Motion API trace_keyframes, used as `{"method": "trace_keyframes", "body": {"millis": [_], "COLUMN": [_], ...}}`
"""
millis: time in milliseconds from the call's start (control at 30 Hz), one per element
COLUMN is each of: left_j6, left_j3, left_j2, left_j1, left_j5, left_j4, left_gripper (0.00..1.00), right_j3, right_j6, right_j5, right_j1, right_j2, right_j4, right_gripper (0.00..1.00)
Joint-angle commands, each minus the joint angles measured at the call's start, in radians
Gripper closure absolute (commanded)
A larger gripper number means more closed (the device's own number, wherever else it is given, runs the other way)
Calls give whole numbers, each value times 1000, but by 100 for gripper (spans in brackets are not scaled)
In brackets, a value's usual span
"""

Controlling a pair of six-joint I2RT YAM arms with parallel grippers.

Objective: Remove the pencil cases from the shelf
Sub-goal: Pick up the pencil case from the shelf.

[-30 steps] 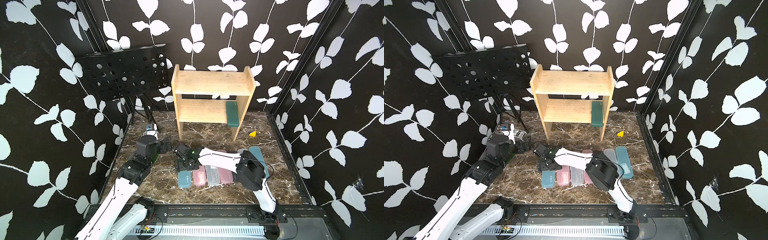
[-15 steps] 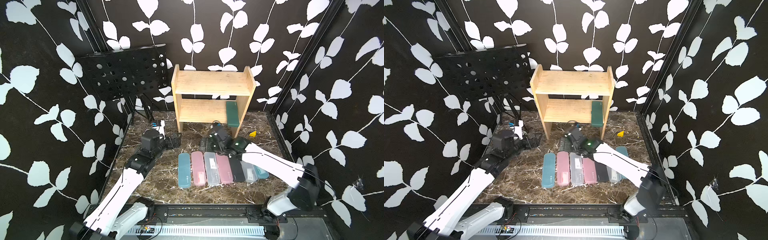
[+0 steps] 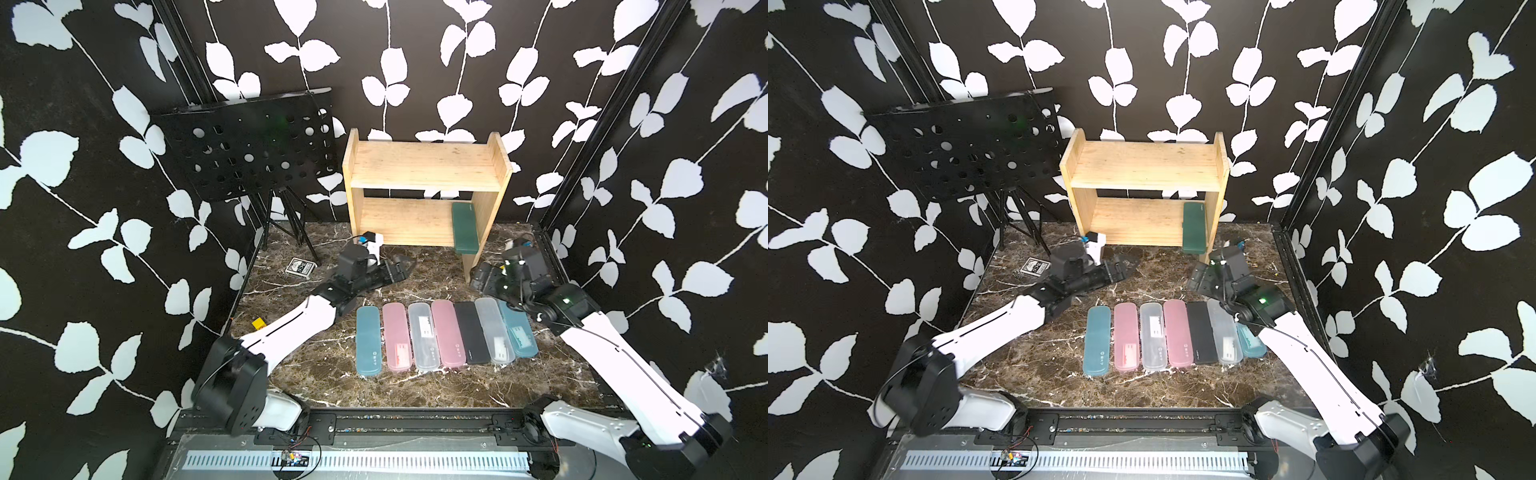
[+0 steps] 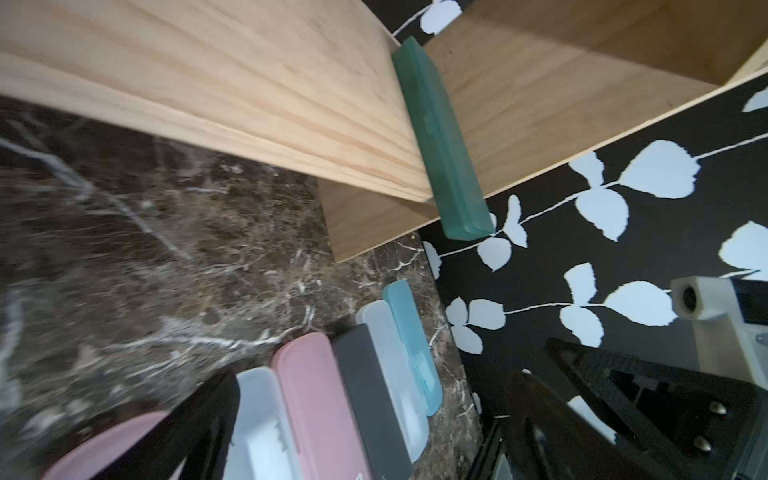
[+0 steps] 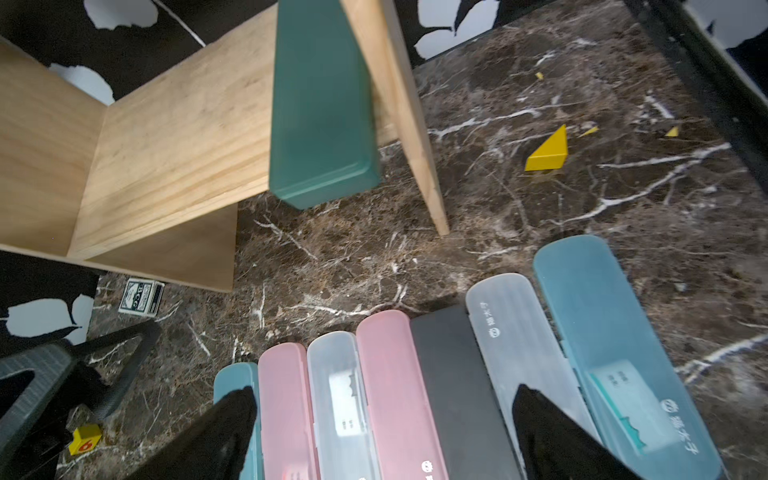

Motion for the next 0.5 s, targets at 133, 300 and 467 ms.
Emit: {"method": "trace_keyframes", "body": {"millis": [133, 300, 467], "left_j6": [-97, -156, -190], "left_j3": [197, 327, 409], "left_j2": [191, 340, 440], "left_j1": [-80, -138, -168], "left_j5": [-35, -55, -79], "left_j4": [199, 253, 293], "left_gripper": [1, 1, 3], "right_j3": [-28, -30, -44], "right_j6": [-58, -80, -93], "right_j5": [-98, -159, -214], "right_j1": [-149, -210, -255], "right_j2": [-77, -81, -80], "right_j4": [-62, -66, -47], "right_gripper": [0, 0, 0]}}
